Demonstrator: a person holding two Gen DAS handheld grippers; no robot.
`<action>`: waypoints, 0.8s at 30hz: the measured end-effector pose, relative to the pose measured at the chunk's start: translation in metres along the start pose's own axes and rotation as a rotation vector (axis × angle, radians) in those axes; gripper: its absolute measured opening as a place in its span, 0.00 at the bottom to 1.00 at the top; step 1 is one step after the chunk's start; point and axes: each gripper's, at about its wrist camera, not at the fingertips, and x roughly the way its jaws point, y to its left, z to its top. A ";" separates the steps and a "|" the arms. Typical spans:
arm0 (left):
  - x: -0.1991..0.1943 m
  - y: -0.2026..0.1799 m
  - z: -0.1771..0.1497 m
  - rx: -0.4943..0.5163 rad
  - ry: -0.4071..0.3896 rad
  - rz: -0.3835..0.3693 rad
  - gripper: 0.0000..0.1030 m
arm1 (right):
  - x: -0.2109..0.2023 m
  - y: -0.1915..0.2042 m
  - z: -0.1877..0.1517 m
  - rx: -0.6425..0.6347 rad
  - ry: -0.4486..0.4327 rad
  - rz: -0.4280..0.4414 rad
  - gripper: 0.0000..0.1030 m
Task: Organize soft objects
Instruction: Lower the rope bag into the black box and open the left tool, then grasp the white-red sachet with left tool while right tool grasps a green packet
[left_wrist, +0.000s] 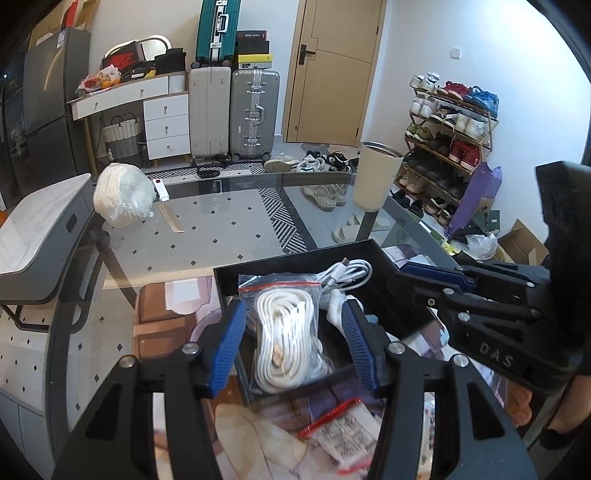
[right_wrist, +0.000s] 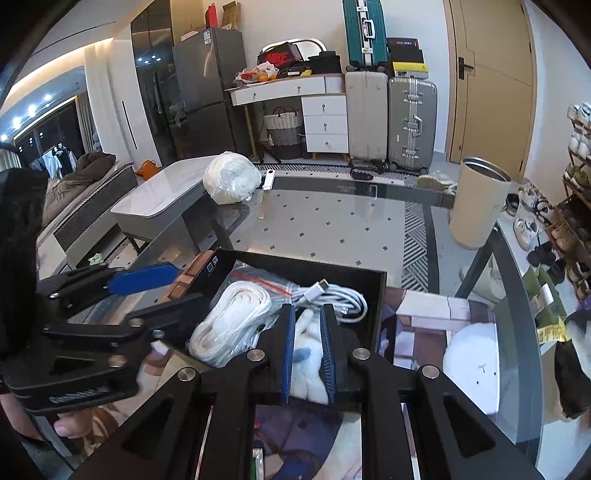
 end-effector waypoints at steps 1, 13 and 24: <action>-0.005 0.000 0.000 0.003 0.001 0.000 0.53 | -0.003 -0.001 -0.001 0.005 0.012 0.004 0.14; -0.012 -0.025 -0.047 0.058 0.205 -0.082 0.68 | -0.031 -0.004 -0.086 0.001 0.405 0.142 0.21; 0.025 -0.054 -0.070 0.084 0.338 -0.082 0.74 | -0.024 -0.013 -0.124 0.098 0.511 0.159 0.64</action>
